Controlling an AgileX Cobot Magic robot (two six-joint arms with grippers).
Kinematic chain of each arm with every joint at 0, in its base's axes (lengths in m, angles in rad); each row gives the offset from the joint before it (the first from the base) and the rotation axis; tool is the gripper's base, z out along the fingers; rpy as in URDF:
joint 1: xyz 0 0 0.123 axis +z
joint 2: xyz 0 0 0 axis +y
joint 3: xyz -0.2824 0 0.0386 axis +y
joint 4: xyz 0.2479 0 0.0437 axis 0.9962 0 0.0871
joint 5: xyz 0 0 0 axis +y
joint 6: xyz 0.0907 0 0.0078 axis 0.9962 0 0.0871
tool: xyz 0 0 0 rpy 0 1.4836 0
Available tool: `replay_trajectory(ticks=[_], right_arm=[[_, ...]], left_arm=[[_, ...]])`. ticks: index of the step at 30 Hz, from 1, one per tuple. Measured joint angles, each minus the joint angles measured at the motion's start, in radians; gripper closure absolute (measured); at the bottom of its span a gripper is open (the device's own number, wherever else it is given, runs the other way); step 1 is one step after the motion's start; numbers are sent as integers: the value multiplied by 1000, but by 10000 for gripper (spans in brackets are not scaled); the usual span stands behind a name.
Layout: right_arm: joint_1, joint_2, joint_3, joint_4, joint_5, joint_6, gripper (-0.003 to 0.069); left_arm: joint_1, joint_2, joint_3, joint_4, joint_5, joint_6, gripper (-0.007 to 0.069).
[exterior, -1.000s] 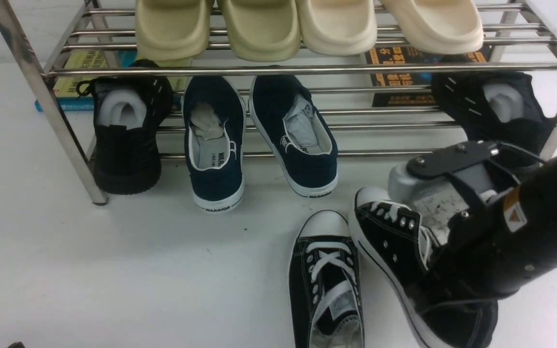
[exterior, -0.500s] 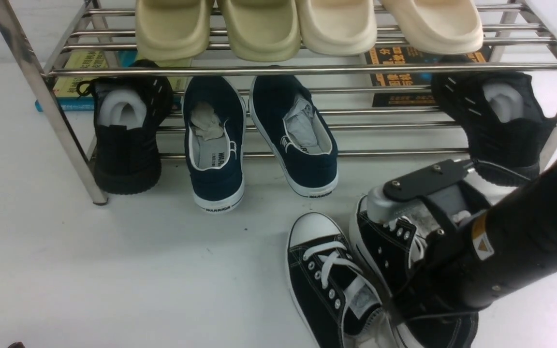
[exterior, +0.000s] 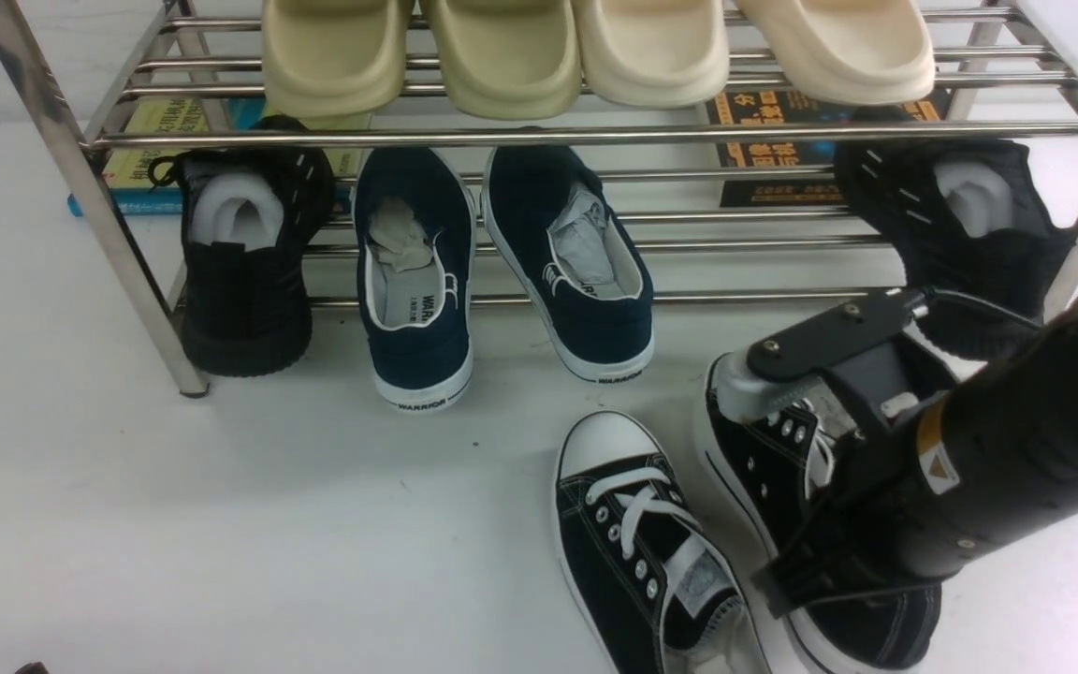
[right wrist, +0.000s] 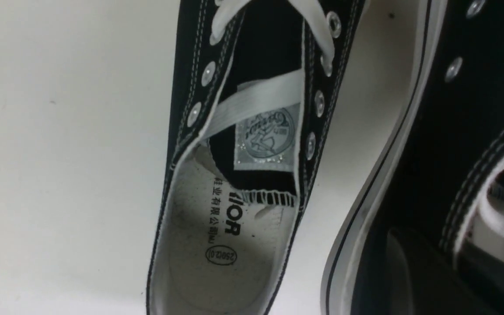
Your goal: Take the shoes off the shelf with your hand on the white table.
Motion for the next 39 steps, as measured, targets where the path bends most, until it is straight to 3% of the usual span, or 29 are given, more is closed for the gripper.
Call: replay_trajectory(ticks=[12, 27, 34, 38, 39], right_arm=[[4, 140, 0, 84, 7, -3, 635], [1, 176, -1, 327, -81, -55, 625], [1, 177, -1, 340, -84, -64, 611], [1, 177, -1, 343, -62, -76, 564], [1, 177, -6, 350, -44, -79, 512]], left_arm=[[0, 0, 0, 0, 0, 0, 383], [0, 0, 0, 0, 0, 0, 383], [0, 0, 0, 0, 0, 0, 383], [0, 0, 0, 0, 0, 0, 383], [0, 0, 0, 0, 0, 0, 383]])
